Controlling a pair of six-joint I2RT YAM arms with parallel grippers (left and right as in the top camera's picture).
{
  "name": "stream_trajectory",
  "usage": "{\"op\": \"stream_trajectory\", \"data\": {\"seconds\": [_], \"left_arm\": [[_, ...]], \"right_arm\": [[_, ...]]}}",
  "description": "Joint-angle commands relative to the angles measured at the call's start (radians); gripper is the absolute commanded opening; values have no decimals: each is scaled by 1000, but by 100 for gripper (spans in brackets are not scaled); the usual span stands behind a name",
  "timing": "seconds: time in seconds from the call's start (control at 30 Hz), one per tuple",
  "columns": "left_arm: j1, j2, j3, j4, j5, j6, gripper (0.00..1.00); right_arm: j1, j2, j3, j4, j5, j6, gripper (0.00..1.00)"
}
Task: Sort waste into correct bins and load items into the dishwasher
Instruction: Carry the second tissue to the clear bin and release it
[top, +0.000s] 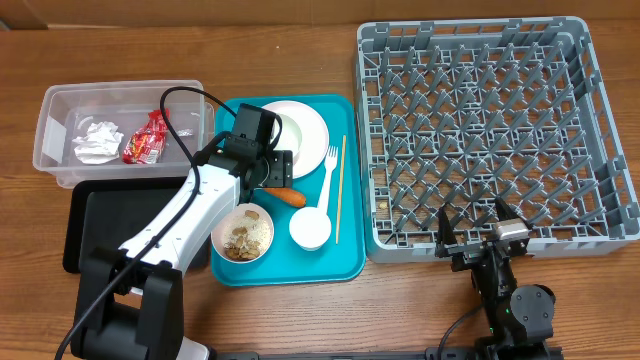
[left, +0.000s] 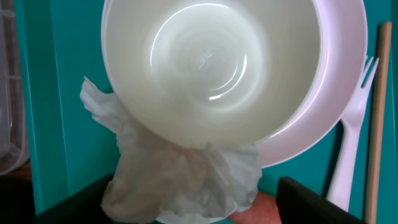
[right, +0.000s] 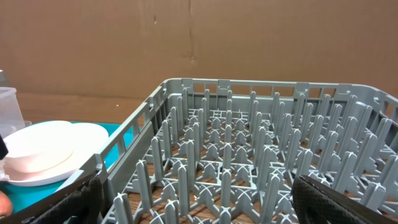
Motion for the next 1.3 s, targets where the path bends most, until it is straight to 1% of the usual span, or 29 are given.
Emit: {"op": "stream_trajectory", "data": {"seconds": [0.0, 0.03, 0.1, 0.13, 0.27, 0.37, 0.47, 0.53, 0.7, 0.83, 0.93, 1.0, 1.17, 1.27], "left_arm": [[0, 7, -11, 1, 11, -6, 68], [0, 7, -12, 1, 11, -6, 63], [0, 7, -11, 2, 11, -6, 57], [0, 7, -11, 2, 11, -6, 51], [0, 7, -12, 4, 11, -6, 35], [0, 7, -11, 4, 11, -6, 26], [0, 7, -11, 4, 11, -6, 15], [0, 7, -11, 5, 11, -6, 4], [0, 6, -8, 4, 12, -7, 4], [0, -11, 37, -45, 16, -7, 4], [0, -42, 106, -105, 26, -6, 4], [0, -76, 185, -154, 26, -6, 4], [17, -148, 333, -203, 18, -3, 4], [45, -175, 391, -222, -51, -3, 4]], "right_arm": [[8, -9, -11, 6, -1, 4, 100], [8, -9, -11, 6, -2, 4, 100], [8, -9, -11, 6, -1, 4, 100], [8, -9, -11, 6, -1, 4, 100], [8, -9, -11, 6, -2, 5, 100], [8, -9, -11, 6, -2, 4, 100], [8, -9, -11, 6, -2, 4, 100], [8, -9, -11, 6, -2, 4, 100], [8, -9, -11, 6, -2, 4, 100], [8, -9, -11, 6, -1, 4, 100], [8, -9, -11, 6, -2, 4, 100], [8, -9, -11, 6, -2, 4, 100], [8, -9, -11, 6, -1, 4, 100], [8, -9, -11, 6, -2, 4, 100]]}}
